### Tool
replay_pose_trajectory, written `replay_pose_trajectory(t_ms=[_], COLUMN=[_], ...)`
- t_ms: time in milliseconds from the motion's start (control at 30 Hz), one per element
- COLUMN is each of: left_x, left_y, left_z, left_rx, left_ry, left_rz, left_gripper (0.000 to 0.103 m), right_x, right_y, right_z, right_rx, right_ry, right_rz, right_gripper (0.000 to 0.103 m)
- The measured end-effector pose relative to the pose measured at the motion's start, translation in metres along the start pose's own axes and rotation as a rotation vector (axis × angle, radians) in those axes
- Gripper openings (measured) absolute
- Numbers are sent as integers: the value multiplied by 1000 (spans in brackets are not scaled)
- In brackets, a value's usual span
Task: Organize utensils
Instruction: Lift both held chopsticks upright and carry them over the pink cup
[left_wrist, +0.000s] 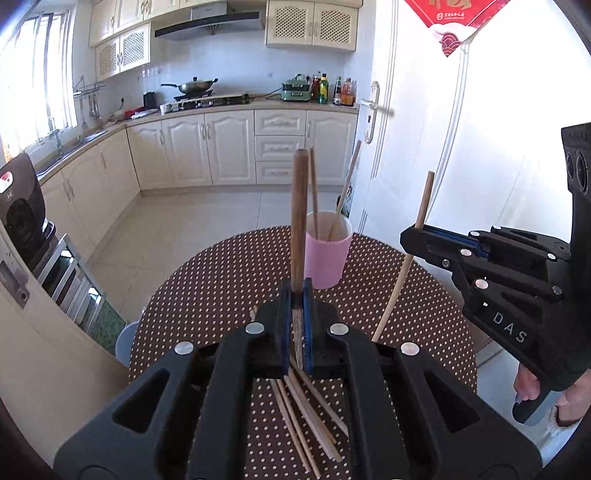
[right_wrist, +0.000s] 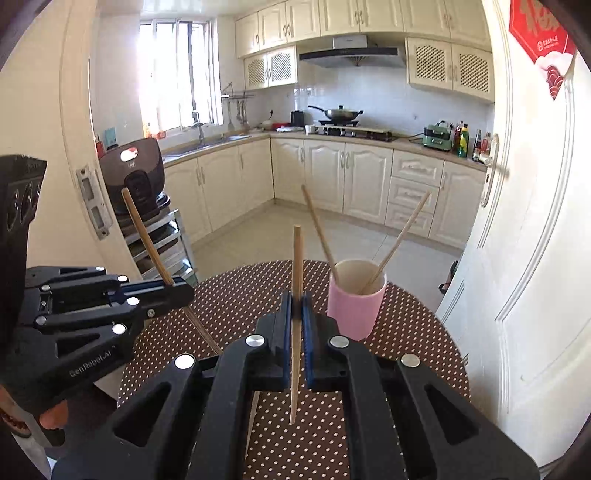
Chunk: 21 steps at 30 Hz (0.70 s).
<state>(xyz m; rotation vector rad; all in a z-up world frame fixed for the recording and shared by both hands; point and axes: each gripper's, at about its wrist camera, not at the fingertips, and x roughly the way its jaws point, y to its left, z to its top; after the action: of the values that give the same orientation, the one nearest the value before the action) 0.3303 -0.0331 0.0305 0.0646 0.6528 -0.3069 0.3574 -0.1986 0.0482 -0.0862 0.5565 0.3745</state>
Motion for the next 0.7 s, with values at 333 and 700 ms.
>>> replay_pose_trajectory(t_ms=[333, 700], left_x=[12, 26], left_y=[-30, -44], left_z=[38, 77], left_rx=[-8, -26], left_ry=[-147, -354], left_rz=[-42, 3], left_gripper=[5, 5], right_x=[-10, 1], right_y=[-31, -59], right_z=[27, 43], right_rx=[27, 72], right_ry=[-147, -313], right_rz=[-96, -166], right_gripper=[4, 4])
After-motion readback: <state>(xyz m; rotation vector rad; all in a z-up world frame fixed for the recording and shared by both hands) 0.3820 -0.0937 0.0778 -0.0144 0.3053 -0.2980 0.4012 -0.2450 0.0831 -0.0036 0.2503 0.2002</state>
